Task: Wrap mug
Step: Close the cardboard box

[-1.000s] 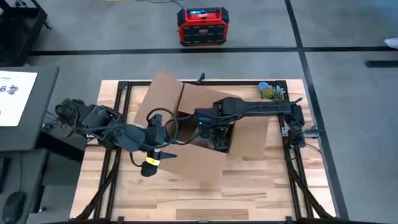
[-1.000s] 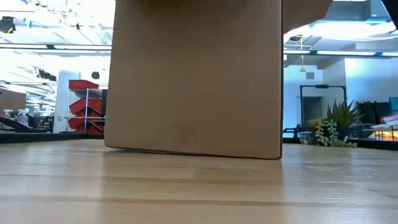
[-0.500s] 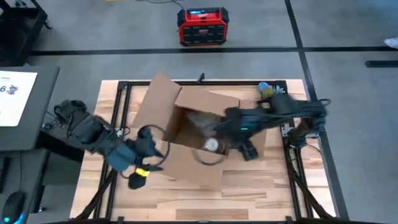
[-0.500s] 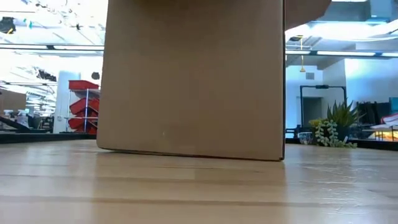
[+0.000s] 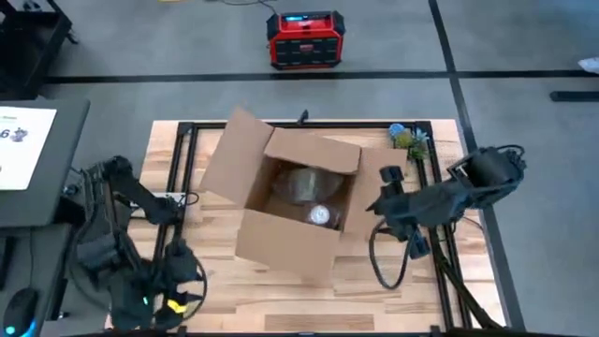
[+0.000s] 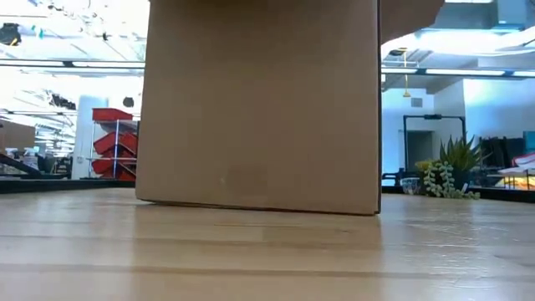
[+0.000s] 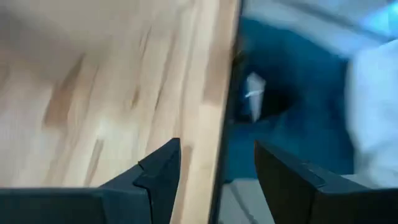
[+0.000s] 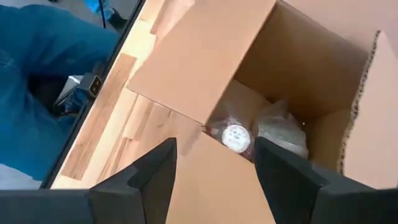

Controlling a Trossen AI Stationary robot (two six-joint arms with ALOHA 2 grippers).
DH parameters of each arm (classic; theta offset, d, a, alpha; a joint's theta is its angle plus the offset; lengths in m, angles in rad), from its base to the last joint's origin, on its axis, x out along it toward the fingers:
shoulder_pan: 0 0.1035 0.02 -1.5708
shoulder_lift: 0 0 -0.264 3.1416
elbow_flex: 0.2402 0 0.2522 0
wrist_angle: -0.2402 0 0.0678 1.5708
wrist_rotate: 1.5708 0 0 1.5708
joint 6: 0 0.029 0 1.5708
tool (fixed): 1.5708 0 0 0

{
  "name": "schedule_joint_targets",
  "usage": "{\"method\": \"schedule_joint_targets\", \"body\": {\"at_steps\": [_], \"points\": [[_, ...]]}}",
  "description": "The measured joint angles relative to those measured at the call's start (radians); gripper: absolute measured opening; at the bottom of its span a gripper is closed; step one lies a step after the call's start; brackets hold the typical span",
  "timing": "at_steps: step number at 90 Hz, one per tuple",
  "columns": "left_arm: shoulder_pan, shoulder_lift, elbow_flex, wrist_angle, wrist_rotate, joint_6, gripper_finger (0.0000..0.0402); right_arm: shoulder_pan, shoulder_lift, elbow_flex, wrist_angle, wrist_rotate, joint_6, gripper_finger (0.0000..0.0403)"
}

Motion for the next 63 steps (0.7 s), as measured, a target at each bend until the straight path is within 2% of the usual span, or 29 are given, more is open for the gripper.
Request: {"method": "schedule_joint_targets", "body": {"at_steps": [11,20,27,39,45,55,59,63], "points": [[-0.010,0.001,-0.203,0.094,-0.050,-0.050,0.0178,0.035,0.020,0.000,0.001,0.011,0.003,0.0193],[0.006,0.002,-0.321,0.273,-0.160,0.050,0.0163,0.052,0.040,0.000,0.002,0.013,0.005,0.0189],[0.038,0.002,-0.359,0.447,-0.260,0.207,0.0147,0.050,0.053,0.000,0.001,0.012,0.012,0.0185],[0.100,0.001,-0.360,0.683,-0.416,0.574,0.0120,0.046,0.068,0.000,0.001,0.013,0.011,0.0179],[0.134,-0.003,-0.359,0.774,-0.465,0.738,0.0109,0.038,0.078,0.000,0.001,0.013,0.011,0.0176],[0.195,-0.004,-0.359,0.821,-0.437,0.854,0.0093,0.030,0.084,0.000,0.000,0.012,0.011,0.0172],[0.220,-0.004,-0.359,0.815,-0.353,0.848,0.0088,0.031,0.082,0.000,0.000,0.012,0.011,0.0171],[0.241,-0.004,-0.359,0.806,-0.220,0.822,0.0083,0.033,0.081,0.000,0.000,0.012,0.011,0.0171]]}}
